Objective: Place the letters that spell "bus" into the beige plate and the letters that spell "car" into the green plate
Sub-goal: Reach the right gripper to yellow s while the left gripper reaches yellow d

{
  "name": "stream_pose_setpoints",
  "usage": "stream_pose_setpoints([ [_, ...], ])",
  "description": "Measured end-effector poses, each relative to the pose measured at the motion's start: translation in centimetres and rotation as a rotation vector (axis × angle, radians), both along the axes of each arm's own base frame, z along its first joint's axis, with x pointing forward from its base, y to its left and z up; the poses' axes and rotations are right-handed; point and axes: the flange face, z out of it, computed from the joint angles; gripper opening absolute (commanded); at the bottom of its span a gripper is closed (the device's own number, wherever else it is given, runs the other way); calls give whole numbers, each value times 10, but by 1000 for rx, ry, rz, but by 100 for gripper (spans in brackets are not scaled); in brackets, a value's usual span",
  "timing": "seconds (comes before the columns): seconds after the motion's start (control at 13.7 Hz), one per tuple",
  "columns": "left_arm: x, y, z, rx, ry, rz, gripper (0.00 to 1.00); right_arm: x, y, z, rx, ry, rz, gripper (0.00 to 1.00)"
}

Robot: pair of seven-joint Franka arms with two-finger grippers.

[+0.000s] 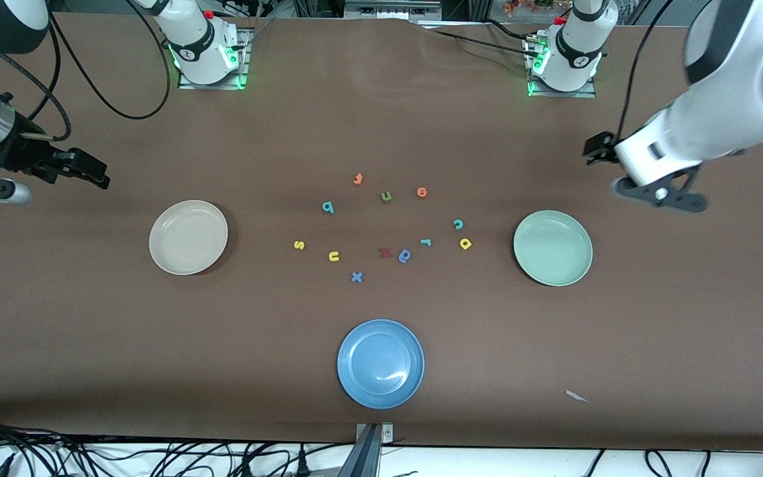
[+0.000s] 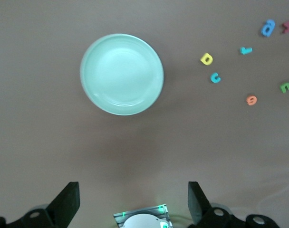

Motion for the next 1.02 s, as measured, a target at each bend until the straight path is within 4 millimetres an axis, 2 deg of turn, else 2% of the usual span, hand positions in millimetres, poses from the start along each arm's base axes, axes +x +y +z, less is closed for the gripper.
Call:
stream_pose_setpoints([
  [0.29,20,-58,-89,2,39,-49,100,7,54,-38,-7,59,8,100],
  [0.58,22,-115,-150,-3,17,-117,100,18,136,-106,-18,45,-110,100],
  [0.73,26,-127,-175,-14,-17,-127,100,13,172,-146,-9,12,-133,100],
  [1.02,19,-122,-232,-32,-85,-115,100,-7,215,-221,-2,-22,-211,100],
])
